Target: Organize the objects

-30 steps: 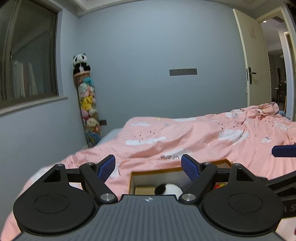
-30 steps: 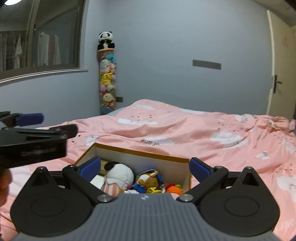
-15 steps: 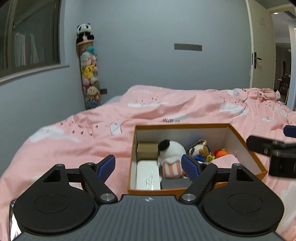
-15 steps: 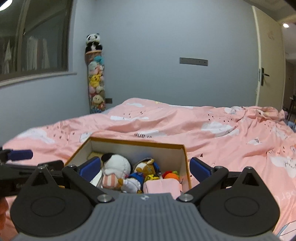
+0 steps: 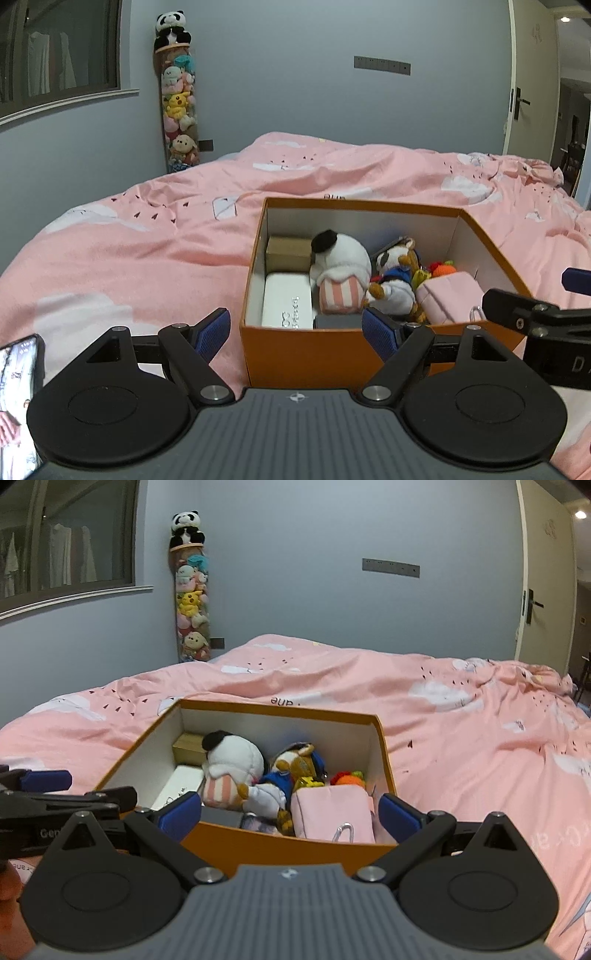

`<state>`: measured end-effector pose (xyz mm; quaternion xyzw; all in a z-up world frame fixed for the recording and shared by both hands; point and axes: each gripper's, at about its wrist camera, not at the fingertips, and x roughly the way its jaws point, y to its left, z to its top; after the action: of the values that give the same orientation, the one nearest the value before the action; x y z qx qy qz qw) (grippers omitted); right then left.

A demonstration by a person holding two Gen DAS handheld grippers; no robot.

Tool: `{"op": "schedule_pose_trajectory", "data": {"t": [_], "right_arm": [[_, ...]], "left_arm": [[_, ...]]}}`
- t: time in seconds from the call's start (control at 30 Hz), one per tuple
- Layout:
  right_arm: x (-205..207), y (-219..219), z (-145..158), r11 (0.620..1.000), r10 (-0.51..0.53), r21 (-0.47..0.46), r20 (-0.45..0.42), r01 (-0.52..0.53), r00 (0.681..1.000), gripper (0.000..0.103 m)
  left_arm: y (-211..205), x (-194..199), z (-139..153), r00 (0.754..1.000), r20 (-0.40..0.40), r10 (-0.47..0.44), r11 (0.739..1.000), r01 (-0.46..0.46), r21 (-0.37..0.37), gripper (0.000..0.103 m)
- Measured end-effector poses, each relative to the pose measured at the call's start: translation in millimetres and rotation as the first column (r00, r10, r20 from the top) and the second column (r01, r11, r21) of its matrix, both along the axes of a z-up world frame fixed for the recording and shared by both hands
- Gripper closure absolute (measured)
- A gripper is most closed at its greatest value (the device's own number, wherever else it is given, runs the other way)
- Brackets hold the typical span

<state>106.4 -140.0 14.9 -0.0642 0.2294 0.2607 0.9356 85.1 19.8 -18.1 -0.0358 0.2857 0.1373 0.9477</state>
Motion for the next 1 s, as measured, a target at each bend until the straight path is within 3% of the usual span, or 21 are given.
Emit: {"op": "schedule_pose_trajectory", "data": {"t": [1.0], "right_arm": [[5, 0, -16, 1.000, -0.022, -0.018, -0.035, 0.022, 0.999, 0.001]], "left_arm": [[-8, 4, -12, 0.998, -0.068, 0.001, 1.000, -0.003, -0.029, 0.009]]}}
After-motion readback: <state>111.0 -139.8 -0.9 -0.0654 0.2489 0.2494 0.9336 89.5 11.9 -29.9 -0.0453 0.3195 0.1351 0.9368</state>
